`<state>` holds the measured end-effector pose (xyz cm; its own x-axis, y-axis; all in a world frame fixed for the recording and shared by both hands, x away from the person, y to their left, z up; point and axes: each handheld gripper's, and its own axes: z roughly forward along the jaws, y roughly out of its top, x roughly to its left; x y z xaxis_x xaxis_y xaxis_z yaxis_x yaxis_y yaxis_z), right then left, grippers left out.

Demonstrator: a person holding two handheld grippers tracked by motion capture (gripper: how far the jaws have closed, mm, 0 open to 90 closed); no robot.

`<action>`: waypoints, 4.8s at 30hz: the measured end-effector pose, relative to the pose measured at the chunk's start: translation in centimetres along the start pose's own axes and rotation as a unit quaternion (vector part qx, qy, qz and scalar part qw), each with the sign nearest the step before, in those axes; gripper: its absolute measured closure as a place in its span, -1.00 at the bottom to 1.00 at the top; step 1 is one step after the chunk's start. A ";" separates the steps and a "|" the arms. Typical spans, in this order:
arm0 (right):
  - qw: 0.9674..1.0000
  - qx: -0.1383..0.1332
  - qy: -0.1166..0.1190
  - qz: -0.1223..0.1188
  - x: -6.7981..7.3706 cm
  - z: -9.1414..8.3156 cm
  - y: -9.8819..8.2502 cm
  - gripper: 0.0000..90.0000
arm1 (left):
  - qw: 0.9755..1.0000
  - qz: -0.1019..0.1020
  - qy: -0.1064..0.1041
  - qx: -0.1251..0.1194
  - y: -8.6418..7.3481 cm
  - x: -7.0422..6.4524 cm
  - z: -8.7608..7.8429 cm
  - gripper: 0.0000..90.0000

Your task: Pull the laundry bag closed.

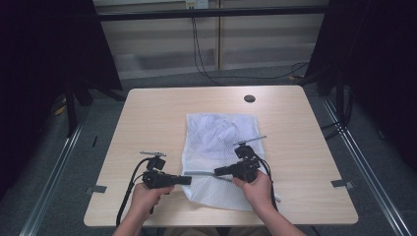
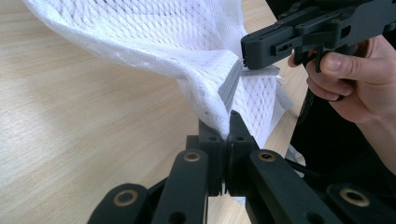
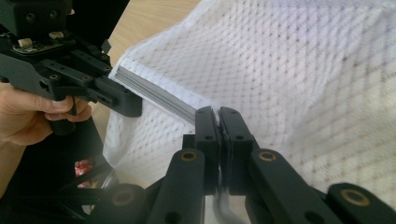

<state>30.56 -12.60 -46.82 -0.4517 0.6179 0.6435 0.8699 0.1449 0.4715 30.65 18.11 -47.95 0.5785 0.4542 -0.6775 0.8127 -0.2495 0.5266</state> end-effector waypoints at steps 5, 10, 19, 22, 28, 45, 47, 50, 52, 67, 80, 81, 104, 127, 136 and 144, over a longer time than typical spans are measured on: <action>1.000 -0.002 0.002 0.000 -0.1 -0.3 0.0 0.93 | 1.000 -0.004 -0.003 0.001 0.0 0.0 0.1 0.96; 1.000 -0.002 0.001 -0.001 -0.1 -0.3 -0.1 0.93 | 1.000 0.000 -0.002 0.003 0.0 0.0 0.0 0.96; 1.000 -0.002 -0.001 0.000 -0.3 -0.6 -0.1 0.93 | 1.000 -0.004 -0.004 0.002 0.0 0.0 0.1 0.96; 1.000 -0.003 -0.002 0.003 -0.4 -0.7 -0.1 0.93 | 1.000 -0.001 -0.002 0.002 0.0 0.0 0.0 0.96; 1.000 -0.003 -0.002 0.001 -0.4 -0.8 -0.2 0.93 | 1.000 -0.002 -0.004 0.003 0.0 0.0 0.1 0.96; 1.000 -0.002 -0.003 0.003 -0.8 -1.1 -0.3 0.93 | 1.000 -0.003 -0.005 0.002 0.0 0.1 0.0 0.96; 1.000 -0.002 -0.003 0.002 -0.8 -1.2 -0.3 0.93 | 1.000 -0.003 -0.006 0.003 0.0 0.1 0.0 0.96; 1.000 0.000 -0.003 0.003 -0.8 -1.2 -0.3 0.93 | 1.000 -0.005 -0.006 0.003 0.0 0.0 0.0 0.96; 1.000 -0.001 -0.003 0.003 -0.8 -1.2 -0.4 0.93 | 1.000 -0.007 -0.006 0.003 0.0 0.0 0.0 0.96; 1.000 -0.003 -0.003 0.004 -1.1 -1.6 -0.5 0.93 | 1.000 -0.003 -0.004 0.005 0.0 0.2 -0.1 0.96; 1.000 -0.007 -0.010 0.011 -2.0 -2.5 -0.8 0.93 | 1.000 -0.013 -0.001 -0.005 0.0 0.4 -0.5 0.96; 1.000 -0.008 -0.010 0.012 -2.0 -2.5 -0.8 0.93 | 1.000 -0.010 0.000 -0.005 0.0 0.5 -0.5 0.96; 1.000 -0.013 -0.012 0.010 -2.4 -3.3 -1.0 0.93 | 1.000 -0.014 -0.001 -0.007 -0.1 0.4 -0.4 0.96; 1.000 -0.014 -0.013 0.011 -2.8 -4.0 -1.5 0.93 | 1.000 -0.017 -0.002 -0.003 -0.1 0.4 -0.4 0.96; 1.000 -0.014 -0.011 0.009 -2.9 -4.1 -1.6 0.93 | 1.000 -0.017 -0.002 -0.002 -0.1 0.4 -0.4 0.96; 1.000 -0.013 -0.013 0.006 -2.8 -4.2 -1.5 0.93 | 1.000 -0.019 -0.002 -0.003 -0.1 0.4 -0.5 0.96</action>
<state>29.69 -17.75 -46.79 -0.4353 0.6390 0.6342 0.8700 0.1175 0.4788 30.77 18.71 -48.06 0.5478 0.4590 -0.6994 0.8335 -0.2275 0.5035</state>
